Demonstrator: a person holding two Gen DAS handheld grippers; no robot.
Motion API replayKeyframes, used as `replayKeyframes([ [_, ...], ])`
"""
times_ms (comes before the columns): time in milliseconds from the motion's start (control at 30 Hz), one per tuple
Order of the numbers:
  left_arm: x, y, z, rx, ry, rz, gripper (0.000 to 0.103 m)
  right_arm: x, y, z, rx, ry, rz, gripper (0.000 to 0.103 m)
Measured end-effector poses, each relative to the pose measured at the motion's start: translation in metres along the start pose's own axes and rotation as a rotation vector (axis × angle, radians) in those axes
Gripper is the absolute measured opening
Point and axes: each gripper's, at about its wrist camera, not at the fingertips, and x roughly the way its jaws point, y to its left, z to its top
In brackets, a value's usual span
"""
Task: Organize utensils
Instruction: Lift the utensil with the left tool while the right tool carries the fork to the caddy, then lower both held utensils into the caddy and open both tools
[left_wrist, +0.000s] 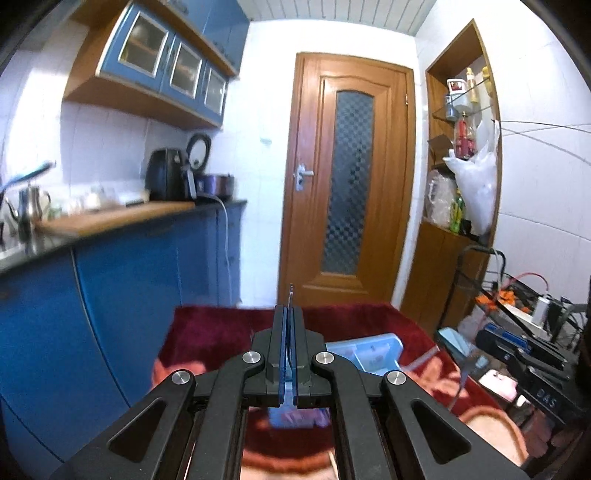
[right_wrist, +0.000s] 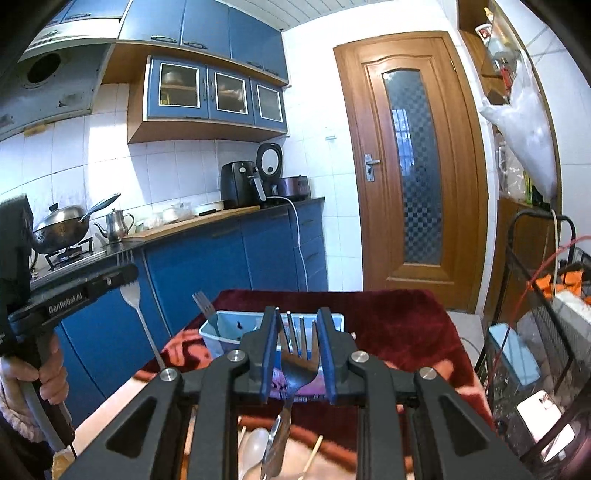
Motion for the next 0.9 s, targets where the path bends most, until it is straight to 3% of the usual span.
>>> replayKeyframes([
  [367,0.036,0.000,0.038,0.036,-0.062,0.096,0.002,0.016,0.000,0.036,-0.028,-0.039,-0.025,0.023],
  [900,0.104,0.011,0.029,0.027,0.008,0.127,0.002,0.064,-0.017,0.087,-0.051,-0.095,-0.133,0.023],
])
